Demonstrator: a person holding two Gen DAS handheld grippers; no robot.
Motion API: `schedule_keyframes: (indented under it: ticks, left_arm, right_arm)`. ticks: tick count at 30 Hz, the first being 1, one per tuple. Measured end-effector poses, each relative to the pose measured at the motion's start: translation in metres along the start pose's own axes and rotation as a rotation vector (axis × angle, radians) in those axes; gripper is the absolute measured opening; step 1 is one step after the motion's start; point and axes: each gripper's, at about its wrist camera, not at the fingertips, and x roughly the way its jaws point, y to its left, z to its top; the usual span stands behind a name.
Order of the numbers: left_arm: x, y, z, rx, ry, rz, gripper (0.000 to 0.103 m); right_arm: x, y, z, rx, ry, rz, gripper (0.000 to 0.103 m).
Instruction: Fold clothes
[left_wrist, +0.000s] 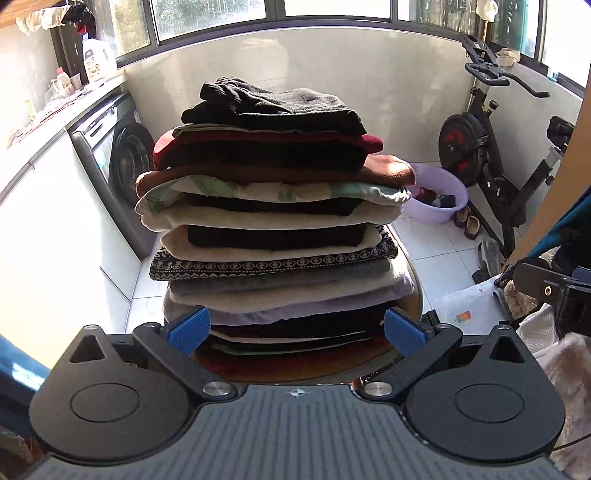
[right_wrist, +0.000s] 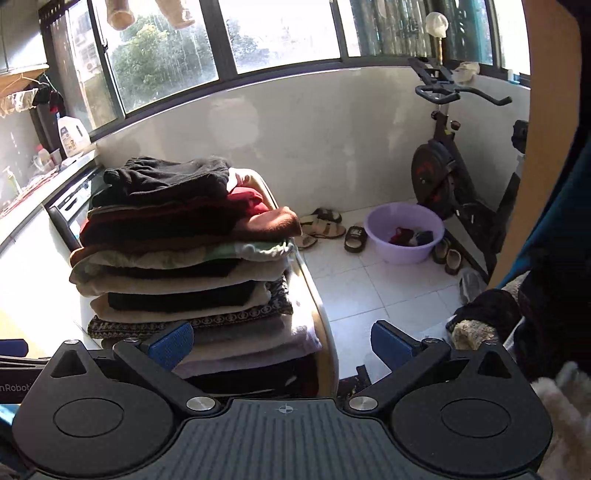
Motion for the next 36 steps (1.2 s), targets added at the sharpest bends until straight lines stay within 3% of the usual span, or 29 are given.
schedule_keyframes:
  ticks: [10,16,27,36]
  left_arm:
    - [-0.03,-0.001,-0.009,0.054,-0.069,-0.066,0.103]
    - [-0.052,0.036,-0.028,0.091,-0.103,-0.1,0.103]
    - [-0.088,0.11,-0.074,0.126,-0.169,-0.132,0.103]
    - [-0.085,0.139,-0.095,0.136,-0.125,-0.182,0.103]
  right_arm:
    - [-0.053,0.018,-0.017,-0.033,-0.083,-0.064,0.102]
    - [-0.069,0.049,-0.026,0.015,-0.12,-0.098,0.102]
    - [-0.089,0.16,-0.08,-0.047,-0.077,-0.103,0.102]
    - [-0.122,0.184,-0.125,-0.023,-0.077,-0.227,0.102]
